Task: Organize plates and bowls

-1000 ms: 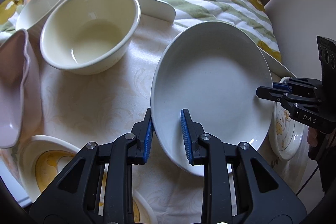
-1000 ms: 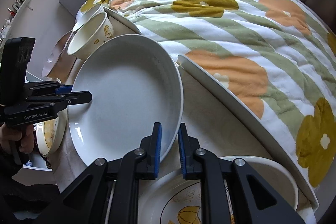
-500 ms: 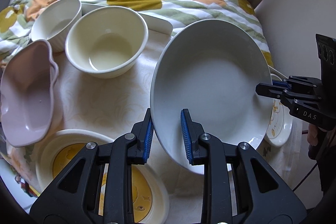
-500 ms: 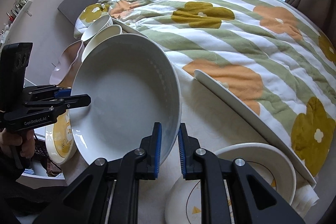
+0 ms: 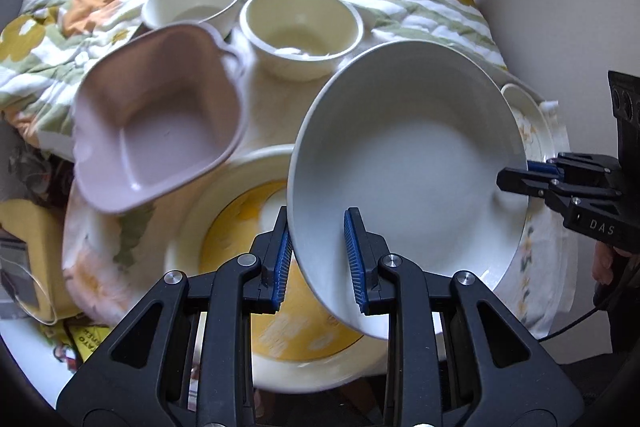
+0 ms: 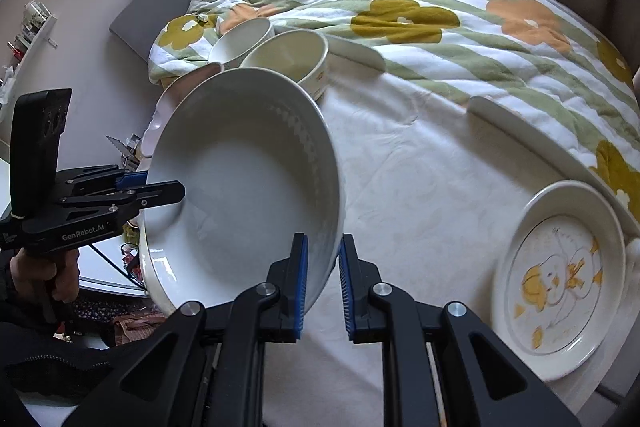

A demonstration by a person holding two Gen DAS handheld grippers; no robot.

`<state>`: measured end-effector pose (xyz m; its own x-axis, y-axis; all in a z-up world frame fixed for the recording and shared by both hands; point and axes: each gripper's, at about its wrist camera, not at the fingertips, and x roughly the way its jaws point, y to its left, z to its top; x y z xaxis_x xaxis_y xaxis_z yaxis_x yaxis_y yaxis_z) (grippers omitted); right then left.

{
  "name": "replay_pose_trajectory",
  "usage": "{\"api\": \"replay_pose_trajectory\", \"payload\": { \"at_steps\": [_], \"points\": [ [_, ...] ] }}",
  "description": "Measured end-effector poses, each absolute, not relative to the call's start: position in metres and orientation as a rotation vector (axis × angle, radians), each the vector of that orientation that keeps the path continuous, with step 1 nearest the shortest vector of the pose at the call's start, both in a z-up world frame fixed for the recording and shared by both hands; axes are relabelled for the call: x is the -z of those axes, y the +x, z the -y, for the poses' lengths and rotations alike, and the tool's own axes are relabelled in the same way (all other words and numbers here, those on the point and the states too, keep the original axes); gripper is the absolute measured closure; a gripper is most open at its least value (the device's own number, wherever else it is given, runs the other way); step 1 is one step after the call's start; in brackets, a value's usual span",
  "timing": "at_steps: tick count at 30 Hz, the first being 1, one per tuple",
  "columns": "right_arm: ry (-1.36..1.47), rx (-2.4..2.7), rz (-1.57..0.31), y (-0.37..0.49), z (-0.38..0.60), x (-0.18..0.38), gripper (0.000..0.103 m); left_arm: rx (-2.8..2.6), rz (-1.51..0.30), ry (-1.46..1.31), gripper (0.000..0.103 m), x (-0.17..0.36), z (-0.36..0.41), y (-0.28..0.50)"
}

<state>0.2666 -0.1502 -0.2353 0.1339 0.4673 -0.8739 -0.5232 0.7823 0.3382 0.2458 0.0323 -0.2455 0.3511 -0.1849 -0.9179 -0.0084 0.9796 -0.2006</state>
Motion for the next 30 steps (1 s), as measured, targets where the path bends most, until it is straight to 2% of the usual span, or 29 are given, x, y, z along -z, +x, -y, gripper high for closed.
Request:
{"api": "replay_pose_trajectory", "payload": {
  "at_steps": [11, 30],
  "points": [
    [0.028, -0.603, -1.288, 0.211, 0.104, 0.257, 0.089, 0.188, -1.277, -0.183, 0.080, 0.278, -0.085, 0.223],
    [0.033, -0.473, -1.321, 0.204, 0.092, 0.272, 0.089, 0.237, -1.319, -0.157, 0.080, 0.301, -0.080, 0.241]
  ]
}}
